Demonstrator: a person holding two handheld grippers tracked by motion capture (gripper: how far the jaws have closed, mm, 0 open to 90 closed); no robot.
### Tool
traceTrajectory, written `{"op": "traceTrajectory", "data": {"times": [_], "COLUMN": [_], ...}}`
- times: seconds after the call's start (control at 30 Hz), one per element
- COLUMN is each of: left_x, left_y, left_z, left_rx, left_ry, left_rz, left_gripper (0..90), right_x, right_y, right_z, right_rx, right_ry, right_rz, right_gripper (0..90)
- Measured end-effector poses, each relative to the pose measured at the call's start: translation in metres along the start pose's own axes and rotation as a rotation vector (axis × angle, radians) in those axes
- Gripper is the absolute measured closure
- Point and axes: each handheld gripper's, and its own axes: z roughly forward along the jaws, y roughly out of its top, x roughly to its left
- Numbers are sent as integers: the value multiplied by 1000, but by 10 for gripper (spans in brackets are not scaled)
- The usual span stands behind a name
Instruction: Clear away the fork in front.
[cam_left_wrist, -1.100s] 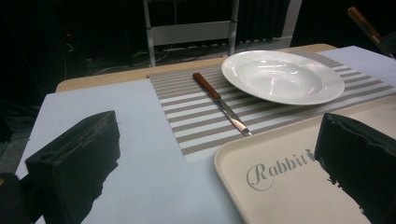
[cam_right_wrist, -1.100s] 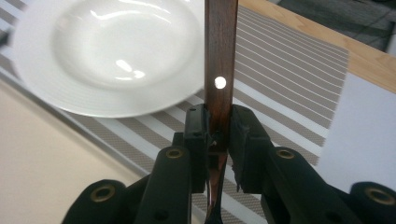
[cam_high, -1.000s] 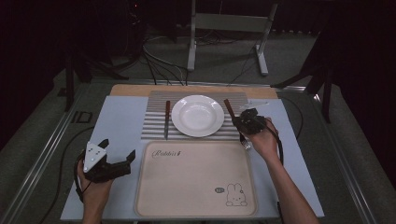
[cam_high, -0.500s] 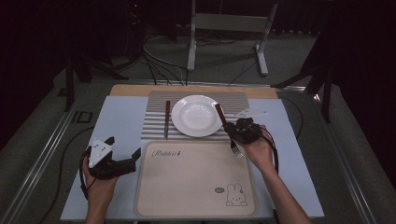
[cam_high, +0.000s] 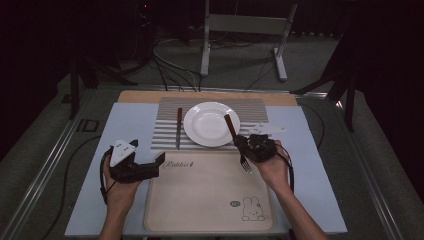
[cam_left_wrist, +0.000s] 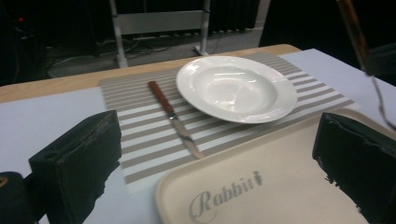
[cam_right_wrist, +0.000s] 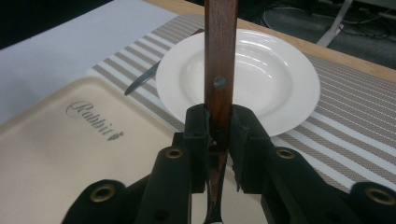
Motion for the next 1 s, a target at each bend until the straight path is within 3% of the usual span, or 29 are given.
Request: {"op": "traceTrajectory", "data": {"times": [0.3,0.67,0.8,0.9,1.0], "left_x": [-28,-55,-66,-70,-77], "left_y": [14,28,31,32,31], "left_z": [27,51,65,69,74], "left_rx": [19,10,2,-7,-22], "left_ry": [-85,-119,-157,-159,-201], "left_rz": [-4,-29,-54,-56,-99], "left_gripper": [26,102,177,274,390], "right_x": [28,53,63,67,68], "right_y": [-7,-9,-7,-6,-6], "right_z": [4,9,8,6,5], "right_rx": [-26,-58,-82,-96,-107], "right_ry": [28,64,73,74,74], "right_rz": [-26,-39,-44,-45,-40], "right_gripper": [777,777,777,776,777]}}
